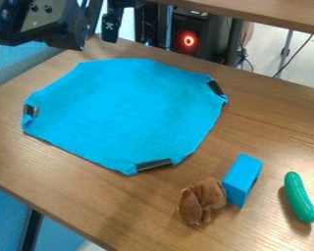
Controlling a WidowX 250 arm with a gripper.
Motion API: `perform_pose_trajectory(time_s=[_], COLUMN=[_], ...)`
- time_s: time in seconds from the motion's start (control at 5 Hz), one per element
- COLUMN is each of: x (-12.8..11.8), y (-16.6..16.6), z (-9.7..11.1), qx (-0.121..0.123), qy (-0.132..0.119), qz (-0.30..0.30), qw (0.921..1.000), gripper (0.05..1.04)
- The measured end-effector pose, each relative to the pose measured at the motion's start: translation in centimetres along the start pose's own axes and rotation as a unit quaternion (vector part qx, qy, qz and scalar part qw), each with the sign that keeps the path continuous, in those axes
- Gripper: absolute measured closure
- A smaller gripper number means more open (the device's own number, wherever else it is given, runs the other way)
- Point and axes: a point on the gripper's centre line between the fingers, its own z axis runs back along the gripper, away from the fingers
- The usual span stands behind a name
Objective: Move the brown object to the left bottom of the cloth
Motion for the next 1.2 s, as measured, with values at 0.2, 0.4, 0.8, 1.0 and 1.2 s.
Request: perform_pose_trajectory(time_s=[0.2, 0.4, 0.8, 1.0, 1.2], x=[0.4, 0.9, 4.8, 7.8, 9.2], y=[-0.8, -1.7, -5.9, -10.3, -14.6], z=[-2.7, -4.8, -3.2, 0.2, 3.4], qx=[-0.031, -0.055, -0.040, -0.019, -0.019], qy=[0.005, 0.000, -0.073, -0.113, -0.156], qz=[-0.003, 0.002, -0.073, -0.130, -0.156], qw=[0.9995, 0.9985, 0.9938, 0.9848, 0.9752], gripper=[0.084, 0.084, 0.084, 0.084, 0.084])
